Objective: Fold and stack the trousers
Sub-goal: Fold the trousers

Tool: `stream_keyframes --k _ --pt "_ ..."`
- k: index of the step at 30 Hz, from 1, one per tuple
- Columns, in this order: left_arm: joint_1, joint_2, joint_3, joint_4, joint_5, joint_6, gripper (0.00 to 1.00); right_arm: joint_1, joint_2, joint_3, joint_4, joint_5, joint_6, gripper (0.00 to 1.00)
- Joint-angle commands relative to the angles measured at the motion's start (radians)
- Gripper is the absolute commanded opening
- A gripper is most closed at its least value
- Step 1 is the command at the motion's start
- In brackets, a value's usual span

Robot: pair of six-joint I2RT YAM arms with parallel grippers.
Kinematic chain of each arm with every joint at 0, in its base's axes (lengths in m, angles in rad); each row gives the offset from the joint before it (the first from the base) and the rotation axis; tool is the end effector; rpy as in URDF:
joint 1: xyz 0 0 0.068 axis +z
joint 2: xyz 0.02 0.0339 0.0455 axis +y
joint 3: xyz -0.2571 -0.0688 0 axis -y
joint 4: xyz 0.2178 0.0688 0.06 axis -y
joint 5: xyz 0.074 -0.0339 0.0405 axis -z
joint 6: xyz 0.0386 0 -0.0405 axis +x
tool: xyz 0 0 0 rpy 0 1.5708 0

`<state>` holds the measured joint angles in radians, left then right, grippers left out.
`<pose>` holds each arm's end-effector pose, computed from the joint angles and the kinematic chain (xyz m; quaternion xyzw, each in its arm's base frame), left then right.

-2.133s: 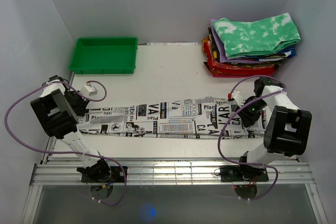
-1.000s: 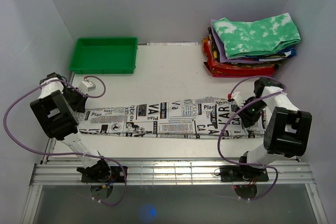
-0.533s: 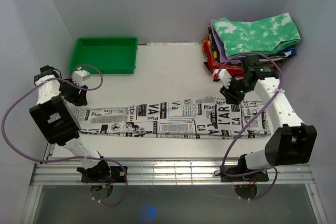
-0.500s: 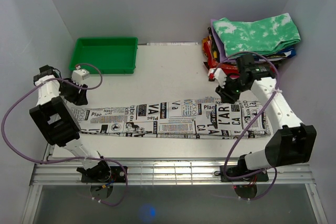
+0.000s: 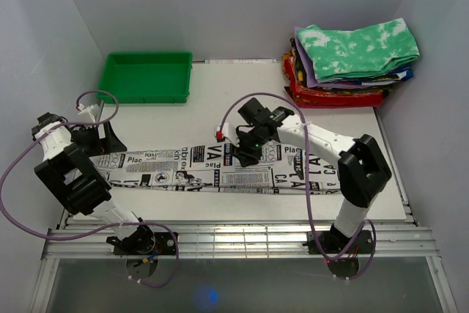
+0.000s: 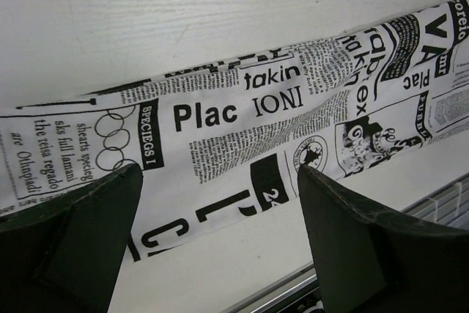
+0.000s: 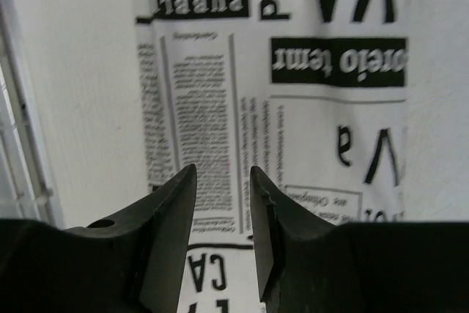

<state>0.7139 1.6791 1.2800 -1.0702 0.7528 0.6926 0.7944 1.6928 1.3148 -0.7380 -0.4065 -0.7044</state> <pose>0.2305 0.1648 0.2381 0.0088 0.9289 -0.2495 0.2734 0.2161 0.2418 0.2457 -0.6833 0.6676 0.2064 0.2117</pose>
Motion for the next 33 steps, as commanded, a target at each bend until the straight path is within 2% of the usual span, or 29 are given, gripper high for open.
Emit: stream_keyframes --k 1,4,8,14,18,22,23,25,26,27,29,33 --pt "-0.011 -0.048 -0.066 0.035 0.042 -0.071 0.98 -0.008 0.089 0.2 0.199 0.0 0.138 0.41" --pt "-0.01 -0.016 -0.1 0.077 -0.029 -0.096 0.98 -0.008 0.223 0.341 0.186 -0.018 0.161 0.4" --pt "-0.01 0.011 -0.113 0.114 -0.102 -0.12 0.98 -0.009 0.35 0.392 0.167 0.027 0.114 0.39" --pt "-0.01 0.037 -0.119 0.142 -0.144 -0.143 0.98 -0.008 0.364 0.341 0.14 0.093 0.019 0.43" --pt "-0.01 0.054 -0.143 0.167 -0.165 -0.157 0.98 -0.006 0.344 0.233 0.167 0.135 -0.023 0.48" --pt "-0.01 0.079 -0.154 0.188 -0.184 -0.173 0.98 -0.006 0.37 0.195 0.201 0.207 -0.043 0.48" --pt "-0.01 0.083 -0.156 0.193 -0.197 -0.182 0.98 -0.006 0.376 0.189 0.207 0.215 -0.047 0.47" --pt "-0.01 0.097 -0.157 0.208 -0.216 -0.189 0.98 -0.006 0.375 0.164 0.236 0.244 -0.059 0.36" --pt "-0.01 0.103 -0.157 0.213 -0.237 -0.197 0.98 -0.006 0.366 0.158 0.242 0.251 -0.063 0.29" --pt "-0.01 0.116 -0.156 0.214 -0.247 -0.199 0.98 -0.006 0.358 0.155 0.246 0.256 -0.066 0.18" --pt "-0.01 0.128 -0.157 0.22 -0.286 -0.206 0.98 -0.006 0.332 0.155 0.23 0.268 -0.069 0.08" --pt "-0.01 0.152 -0.168 0.239 -0.334 -0.235 0.98 -0.006 0.248 0.126 0.213 0.275 -0.096 0.08"
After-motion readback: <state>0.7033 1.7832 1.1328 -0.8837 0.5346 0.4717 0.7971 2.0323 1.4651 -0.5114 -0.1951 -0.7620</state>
